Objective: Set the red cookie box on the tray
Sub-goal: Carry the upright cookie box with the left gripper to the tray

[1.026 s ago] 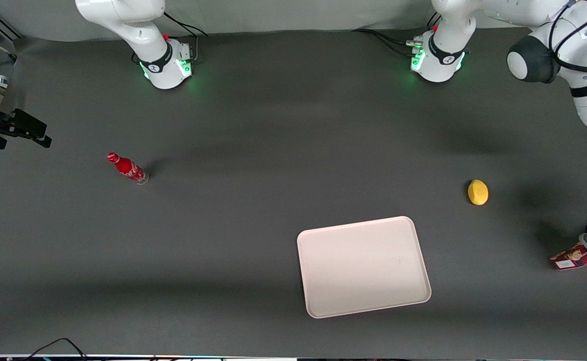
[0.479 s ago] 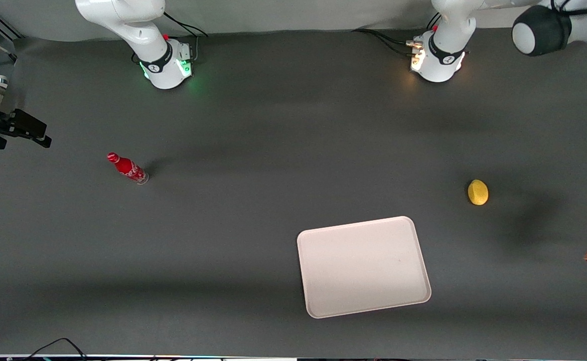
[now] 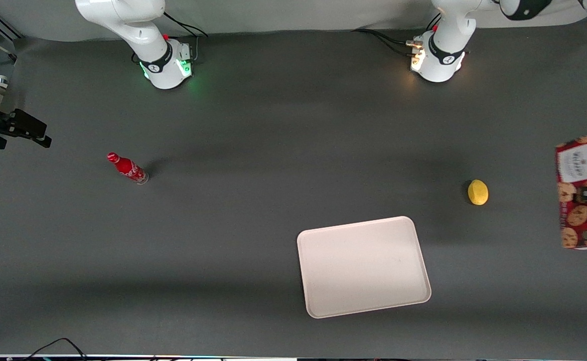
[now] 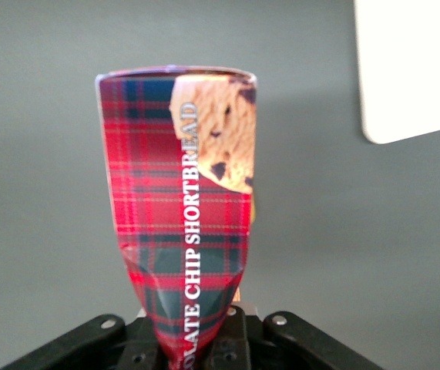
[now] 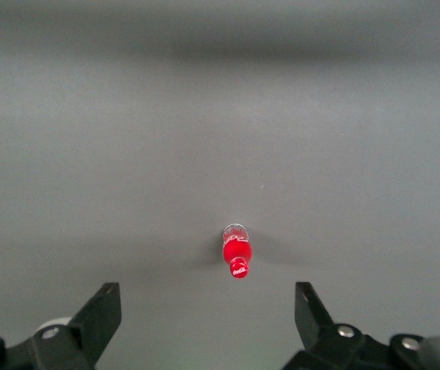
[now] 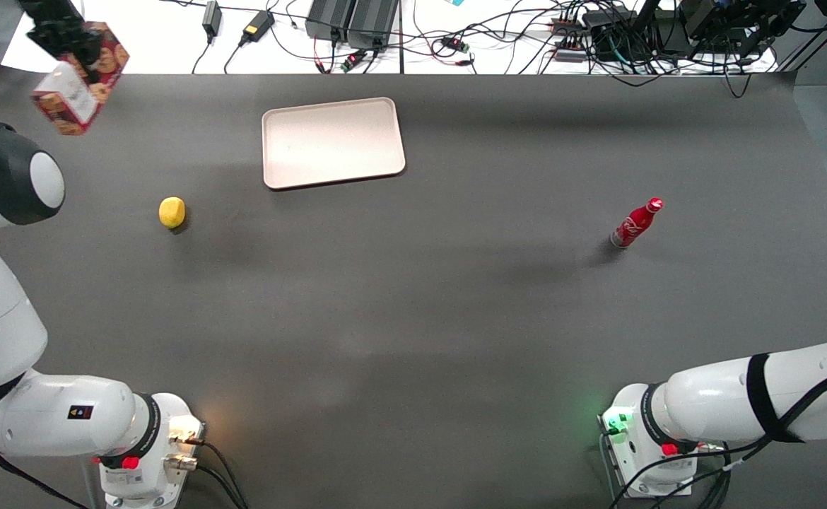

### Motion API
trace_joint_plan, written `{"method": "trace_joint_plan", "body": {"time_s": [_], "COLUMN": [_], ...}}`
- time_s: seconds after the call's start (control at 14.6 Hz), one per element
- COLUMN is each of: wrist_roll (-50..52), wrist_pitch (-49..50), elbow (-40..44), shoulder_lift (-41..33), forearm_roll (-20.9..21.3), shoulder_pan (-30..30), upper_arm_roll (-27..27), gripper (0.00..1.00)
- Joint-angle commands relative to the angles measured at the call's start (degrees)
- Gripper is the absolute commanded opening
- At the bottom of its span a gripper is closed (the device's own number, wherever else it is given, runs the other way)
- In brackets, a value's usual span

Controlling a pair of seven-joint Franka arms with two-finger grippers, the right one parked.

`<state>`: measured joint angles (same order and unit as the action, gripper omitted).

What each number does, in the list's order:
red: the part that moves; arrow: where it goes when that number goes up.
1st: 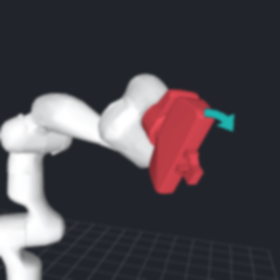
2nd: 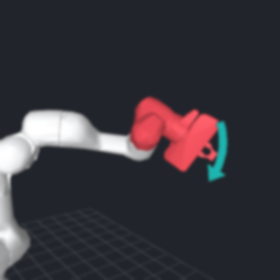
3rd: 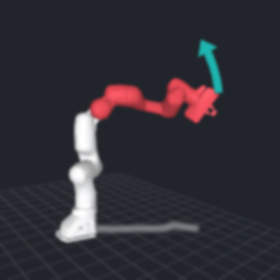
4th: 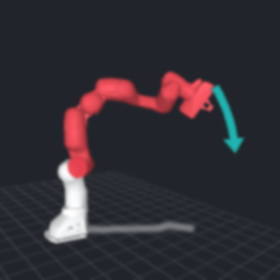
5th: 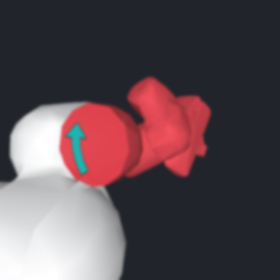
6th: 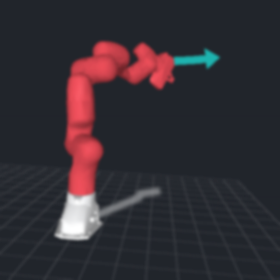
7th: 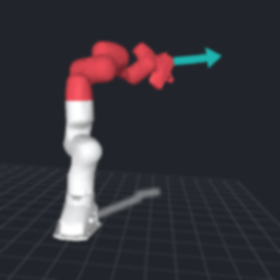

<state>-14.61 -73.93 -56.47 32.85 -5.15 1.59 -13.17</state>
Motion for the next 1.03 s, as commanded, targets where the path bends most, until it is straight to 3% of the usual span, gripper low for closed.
{"method": "trace_joint_plan", "body": {"time_s": [0.0,0.21,0.55,0.82,0.96], "wrist_roll": [20.2,30.1,33.3,34.5,36.5], "wrist_pitch": [3.6,1.9,-12.3,-23.3,-29.4], "elbow": [-1.4,-2.2,-2.6,-3.7,-4.0], "shoulder_lift": [-3.0,-1.9,6.9,11.5,14.7], "forearm_roll": [3.2,3.3,3.3,3.8,6.7], "shoulder_pan": [0.4,0.6,1.0,2.5,3.2], "upper_arm_roll": [11.0,17.4,22.7,23.5,23.5], "gripper": [0.0,0.0,0.0,0.0,0.0]}}
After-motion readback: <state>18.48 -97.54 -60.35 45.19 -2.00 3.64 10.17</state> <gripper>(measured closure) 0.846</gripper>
